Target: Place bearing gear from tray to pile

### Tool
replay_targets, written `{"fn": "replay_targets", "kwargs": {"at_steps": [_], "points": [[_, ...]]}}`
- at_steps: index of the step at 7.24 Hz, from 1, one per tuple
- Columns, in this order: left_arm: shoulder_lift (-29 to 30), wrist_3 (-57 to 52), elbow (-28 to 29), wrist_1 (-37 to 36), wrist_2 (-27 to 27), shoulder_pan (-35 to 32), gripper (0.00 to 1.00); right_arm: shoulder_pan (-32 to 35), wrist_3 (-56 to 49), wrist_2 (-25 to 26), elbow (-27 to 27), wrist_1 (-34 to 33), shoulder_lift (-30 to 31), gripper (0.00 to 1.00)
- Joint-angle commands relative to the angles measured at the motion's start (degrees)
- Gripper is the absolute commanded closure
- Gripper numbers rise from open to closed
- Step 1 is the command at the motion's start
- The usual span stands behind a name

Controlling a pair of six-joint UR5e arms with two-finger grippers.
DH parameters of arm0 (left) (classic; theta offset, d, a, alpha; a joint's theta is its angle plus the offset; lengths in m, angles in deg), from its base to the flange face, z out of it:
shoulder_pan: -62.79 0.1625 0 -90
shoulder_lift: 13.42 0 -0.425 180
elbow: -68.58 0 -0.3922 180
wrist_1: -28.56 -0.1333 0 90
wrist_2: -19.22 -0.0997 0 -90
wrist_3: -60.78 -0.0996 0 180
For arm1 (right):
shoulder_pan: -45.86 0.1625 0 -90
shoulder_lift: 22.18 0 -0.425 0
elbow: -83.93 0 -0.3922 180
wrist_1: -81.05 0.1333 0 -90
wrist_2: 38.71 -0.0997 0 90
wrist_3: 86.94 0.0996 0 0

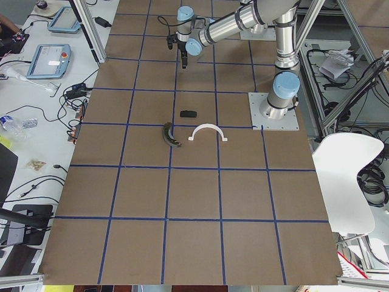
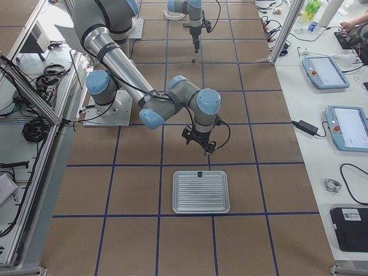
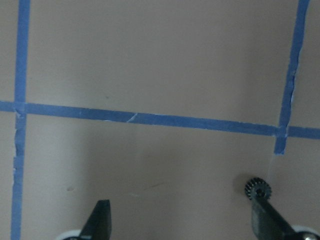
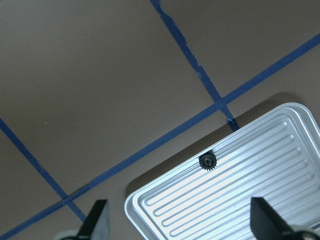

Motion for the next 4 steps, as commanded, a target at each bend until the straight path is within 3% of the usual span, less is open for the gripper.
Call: {"fn": "replay_targets", "kwargs": {"at_steps": [1, 4], "points": [[2.85, 0.46, 0.39, -3.01, -0.08, -2.17, 0.00, -2.68, -8.04, 0.27, 7.11, -0.16, -8.04, 0.00], [3.56, 0.37, 0.30, -3.20, -0.08, -2.36, 0.00, -3.05, -9.48, -2.80, 7.85, -4.72, -13.95, 0.00]]}}
